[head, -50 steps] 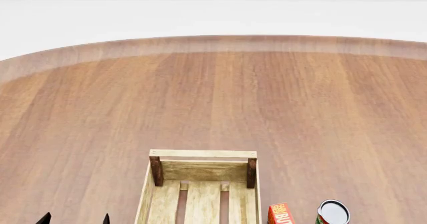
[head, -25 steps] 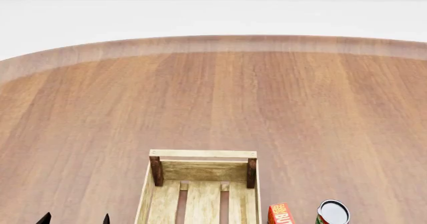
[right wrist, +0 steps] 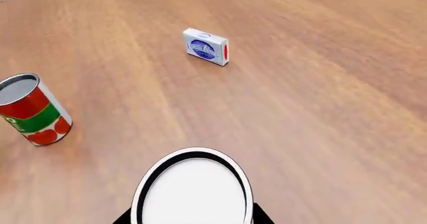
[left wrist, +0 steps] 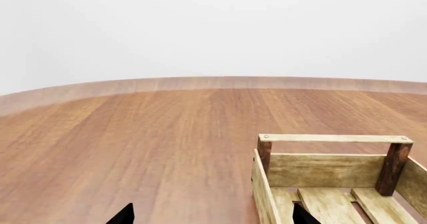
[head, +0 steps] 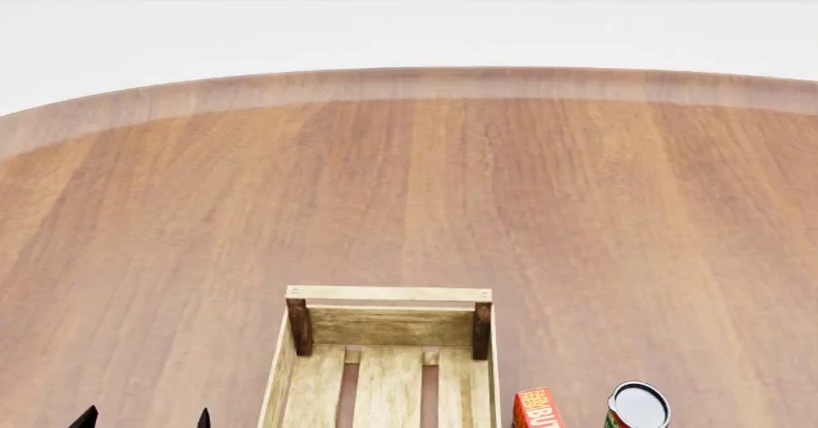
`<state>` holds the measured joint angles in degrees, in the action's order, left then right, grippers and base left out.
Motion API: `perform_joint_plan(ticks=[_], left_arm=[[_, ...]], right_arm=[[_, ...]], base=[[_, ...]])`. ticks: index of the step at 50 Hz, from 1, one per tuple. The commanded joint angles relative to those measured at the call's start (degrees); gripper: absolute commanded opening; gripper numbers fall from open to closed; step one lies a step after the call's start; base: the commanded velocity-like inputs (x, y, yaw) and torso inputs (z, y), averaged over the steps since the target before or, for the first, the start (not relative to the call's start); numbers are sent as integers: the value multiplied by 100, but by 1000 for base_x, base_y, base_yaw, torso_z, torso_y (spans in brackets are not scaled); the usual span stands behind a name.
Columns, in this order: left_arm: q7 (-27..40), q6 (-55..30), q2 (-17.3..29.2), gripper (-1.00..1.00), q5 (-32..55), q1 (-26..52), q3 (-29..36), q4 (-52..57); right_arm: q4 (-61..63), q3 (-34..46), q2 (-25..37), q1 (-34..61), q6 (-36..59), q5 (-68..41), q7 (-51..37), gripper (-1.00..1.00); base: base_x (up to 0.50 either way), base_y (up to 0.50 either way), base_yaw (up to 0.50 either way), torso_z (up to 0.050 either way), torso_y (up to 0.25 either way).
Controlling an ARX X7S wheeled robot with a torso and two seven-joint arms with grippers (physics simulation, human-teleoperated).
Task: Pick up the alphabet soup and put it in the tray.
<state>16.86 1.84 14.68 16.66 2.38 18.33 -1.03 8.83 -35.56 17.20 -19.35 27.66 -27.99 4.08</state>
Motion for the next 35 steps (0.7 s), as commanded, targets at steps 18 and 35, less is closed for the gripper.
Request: perform_joint_plan(ticks=[18,35], left_arm=[[40,31,39,100,36,19,59,-20],[74,29,62,100,66,34,81,-29]], right_arm=[[2206,241,332,60,953,-430,-335,-100],[2549,854,499,464,1227,-421,-427,-100]], base=[[0,0,0,0,1],[0,0,0,0,1]])
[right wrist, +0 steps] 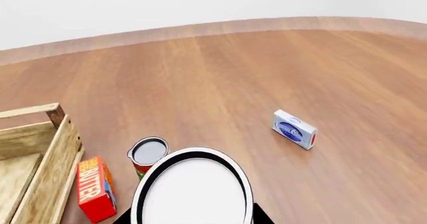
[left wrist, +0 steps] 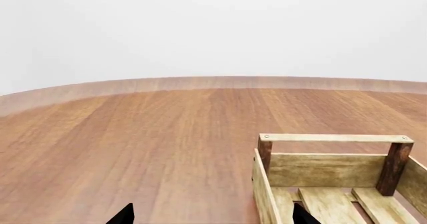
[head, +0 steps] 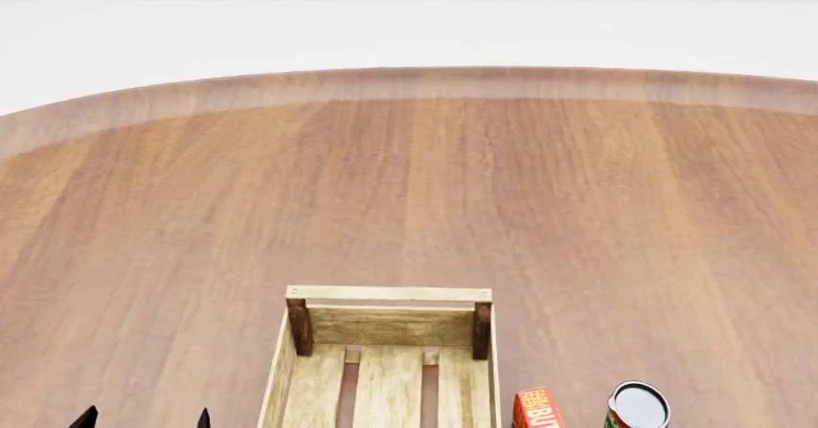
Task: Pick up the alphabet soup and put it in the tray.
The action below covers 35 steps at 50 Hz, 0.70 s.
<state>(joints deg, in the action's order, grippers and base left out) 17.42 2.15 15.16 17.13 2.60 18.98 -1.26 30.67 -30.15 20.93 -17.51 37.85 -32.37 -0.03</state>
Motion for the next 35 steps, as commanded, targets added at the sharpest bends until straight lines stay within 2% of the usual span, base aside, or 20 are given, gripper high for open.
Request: perform_joint_plan(ticks=[1,25,35], left_arm=[[19,1,14,100,19,13,18,-10],[56,35,51,100,22,5,69,11],[71,47,61,100,24,12,91,0]], right_arm=[[379,344,138,299,207,29,-19,-100],[780,1570,354,1341,703,189,-265,-100],[556,2002,150,2056,1027,40,-399,-100]], base=[[0,0,0,0,0],[0,0,0,0,0],[0,0,0,0,0]])
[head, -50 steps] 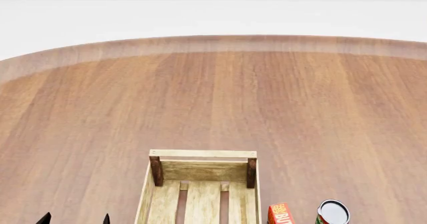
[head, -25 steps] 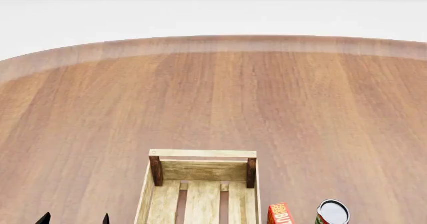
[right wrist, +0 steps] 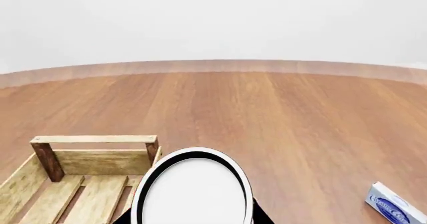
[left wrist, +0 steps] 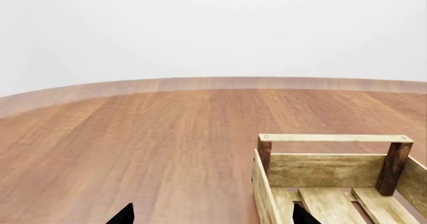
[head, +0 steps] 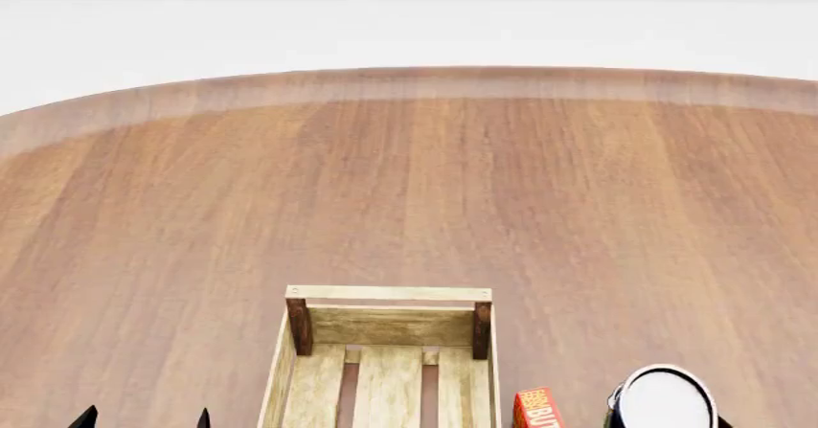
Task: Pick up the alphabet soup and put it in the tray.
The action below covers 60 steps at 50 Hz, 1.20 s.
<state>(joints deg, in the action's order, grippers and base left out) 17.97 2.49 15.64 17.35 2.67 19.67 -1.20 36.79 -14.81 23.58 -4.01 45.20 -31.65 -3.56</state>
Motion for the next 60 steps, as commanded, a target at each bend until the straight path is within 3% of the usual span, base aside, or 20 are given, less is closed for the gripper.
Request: perform_joint_plan(ticks=[1,23,60], left_arm=[[18,11,14,100,6,5,22,-6],[50,36,43,100,11,14,65,-12],[109,84,86,100,-3,29,138,-32]], right_arm=[[-76,480,-135,755,329,-62,-56,-100],[-481,1352,-424,1591,788,-76,-236,-100],[-1901,2510,-943,2305,-63,447,79,-100]], base=[[0,0,0,0,0],[0,0,0,0,1],[0,0,0,0,1]])
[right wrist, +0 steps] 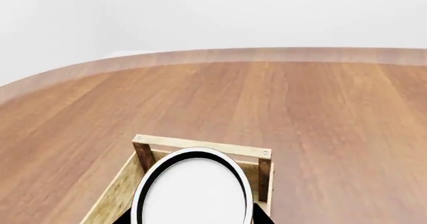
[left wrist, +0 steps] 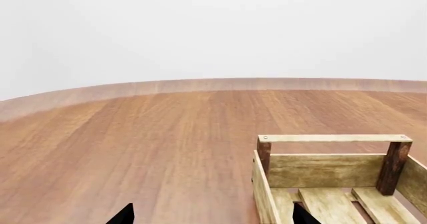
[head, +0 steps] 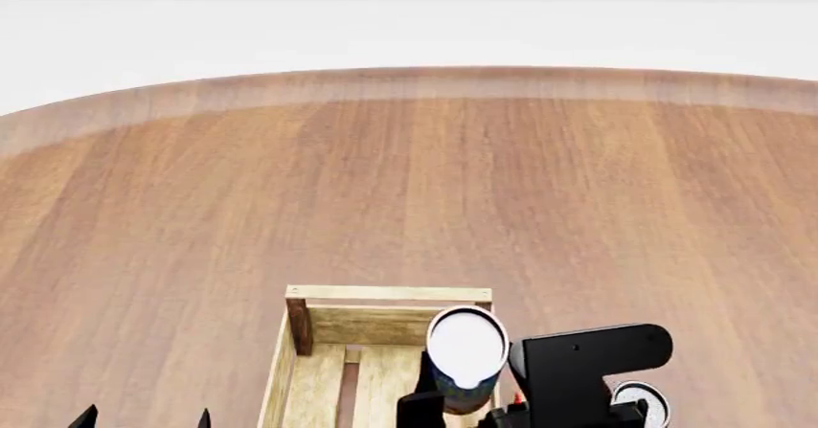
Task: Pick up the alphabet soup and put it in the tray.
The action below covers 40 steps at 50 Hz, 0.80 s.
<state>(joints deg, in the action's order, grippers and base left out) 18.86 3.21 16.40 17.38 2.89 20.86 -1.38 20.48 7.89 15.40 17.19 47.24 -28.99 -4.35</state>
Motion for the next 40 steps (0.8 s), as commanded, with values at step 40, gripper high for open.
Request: perform_joint_plan(ticks=[40], left_arm=[[77,40,63,100,7,3,88,13]], right_arm=[[-2086,1133,-576,628,-1293,662,612,-100]], base=[[0,0,0,0,1]])
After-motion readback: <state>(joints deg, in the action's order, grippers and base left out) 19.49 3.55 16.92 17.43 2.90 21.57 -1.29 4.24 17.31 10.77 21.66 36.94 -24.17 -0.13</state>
